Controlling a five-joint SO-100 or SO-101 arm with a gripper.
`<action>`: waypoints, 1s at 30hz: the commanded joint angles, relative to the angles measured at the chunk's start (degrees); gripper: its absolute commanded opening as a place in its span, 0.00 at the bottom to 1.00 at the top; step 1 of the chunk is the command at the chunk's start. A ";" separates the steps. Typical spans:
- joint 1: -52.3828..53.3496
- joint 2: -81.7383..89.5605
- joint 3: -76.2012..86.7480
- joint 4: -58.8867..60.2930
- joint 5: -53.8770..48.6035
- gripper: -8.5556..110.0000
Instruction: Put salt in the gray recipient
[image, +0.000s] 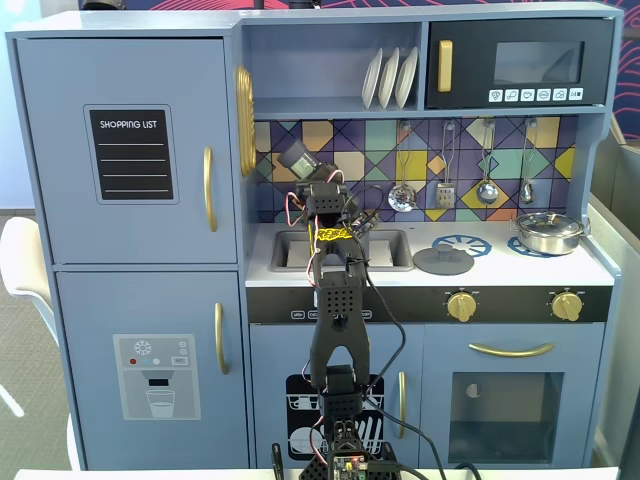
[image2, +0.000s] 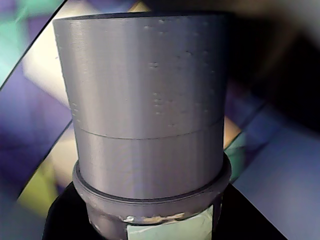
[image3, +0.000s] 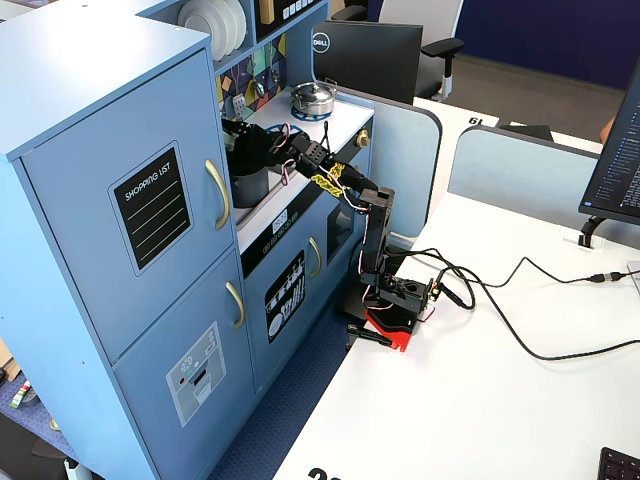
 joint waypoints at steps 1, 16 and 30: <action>0.26 4.13 -1.93 -9.76 -8.09 0.07; 30.76 6.59 -12.57 17.75 -98.09 0.08; 55.90 -1.76 -1.93 -12.22 -136.23 0.07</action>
